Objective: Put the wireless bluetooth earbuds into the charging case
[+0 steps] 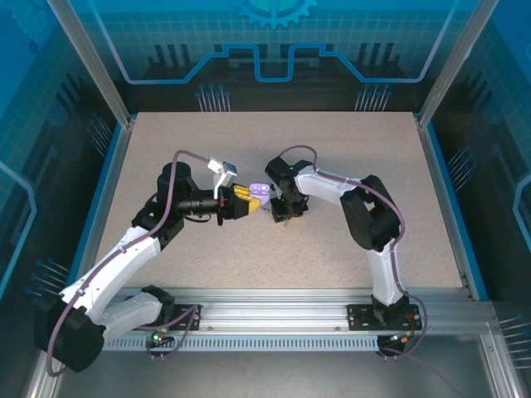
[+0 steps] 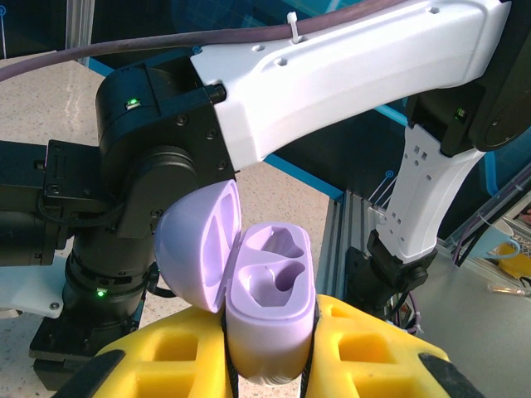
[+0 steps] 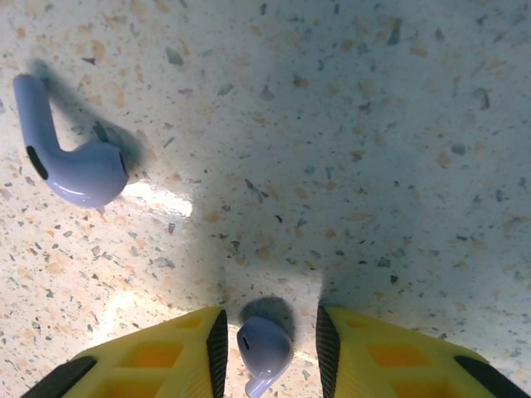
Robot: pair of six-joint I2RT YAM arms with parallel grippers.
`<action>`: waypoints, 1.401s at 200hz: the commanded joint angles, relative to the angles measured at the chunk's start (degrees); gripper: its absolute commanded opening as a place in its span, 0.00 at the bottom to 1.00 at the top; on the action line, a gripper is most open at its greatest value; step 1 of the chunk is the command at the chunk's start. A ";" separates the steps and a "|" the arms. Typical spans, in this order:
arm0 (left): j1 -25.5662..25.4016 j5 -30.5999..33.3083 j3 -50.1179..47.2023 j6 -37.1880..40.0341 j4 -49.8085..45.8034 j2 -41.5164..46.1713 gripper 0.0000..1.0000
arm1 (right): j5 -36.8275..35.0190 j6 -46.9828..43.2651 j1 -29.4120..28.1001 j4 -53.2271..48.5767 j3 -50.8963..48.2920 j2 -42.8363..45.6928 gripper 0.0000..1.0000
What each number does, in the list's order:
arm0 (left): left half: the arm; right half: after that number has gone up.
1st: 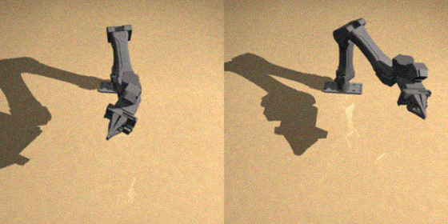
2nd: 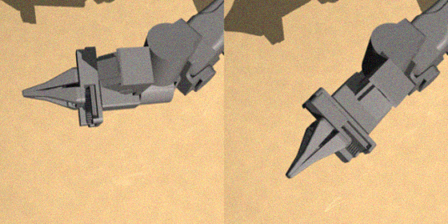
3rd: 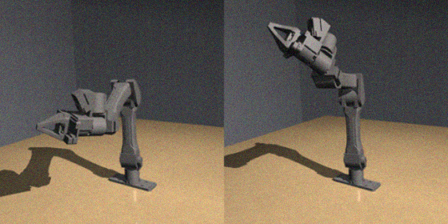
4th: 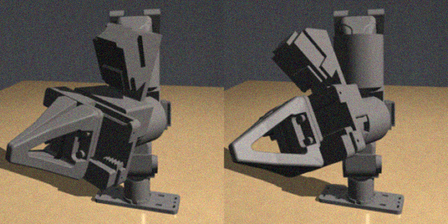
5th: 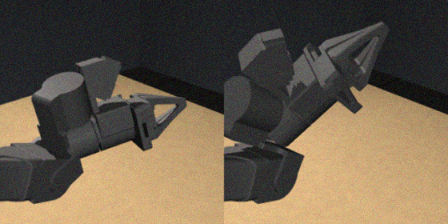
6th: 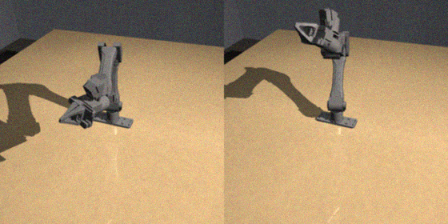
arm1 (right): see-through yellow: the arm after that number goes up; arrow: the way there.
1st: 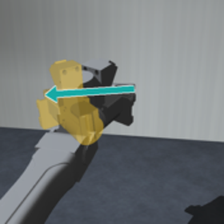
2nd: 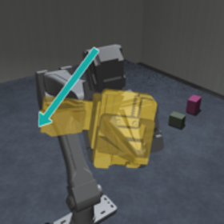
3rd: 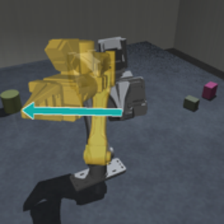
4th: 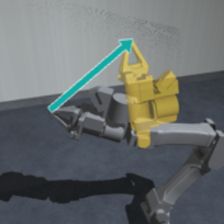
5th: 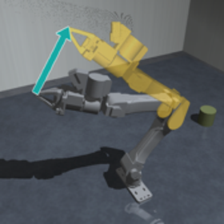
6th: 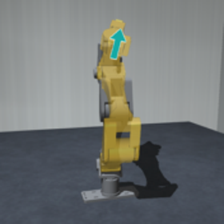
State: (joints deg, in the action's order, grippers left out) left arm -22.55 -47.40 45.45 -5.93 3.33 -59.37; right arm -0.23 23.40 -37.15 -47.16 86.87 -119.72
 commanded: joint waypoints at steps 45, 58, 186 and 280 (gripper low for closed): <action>0.48 -1.37 1.25 0.00 0.97 -0.26 0.20 | -0.16 -0.95 -1.93 -1.88 -0.35 -0.64 0.32; 0.49 -1.31 1.21 -0.09 1.00 -0.39 0.20 | -0.42 -0.87 -2.17 -1.81 -0.58 -0.78 0.31; 0.50 -1.21 1.09 -0.26 1.10 -0.73 0.20 | -1.79 0.29 -2.30 0.20 -3.62 1.64 0.19; 0.48 -0.30 0.43 -0.78 1.59 -1.18 0.20 | 2.24 2.97 2.45 7.10 -10.48 9.20 0.17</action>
State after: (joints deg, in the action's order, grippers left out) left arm -22.55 -47.35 45.45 -6.11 3.33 -60.10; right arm 0.21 24.91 -36.58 -41.82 78.28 -113.99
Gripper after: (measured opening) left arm 0.209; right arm 0.174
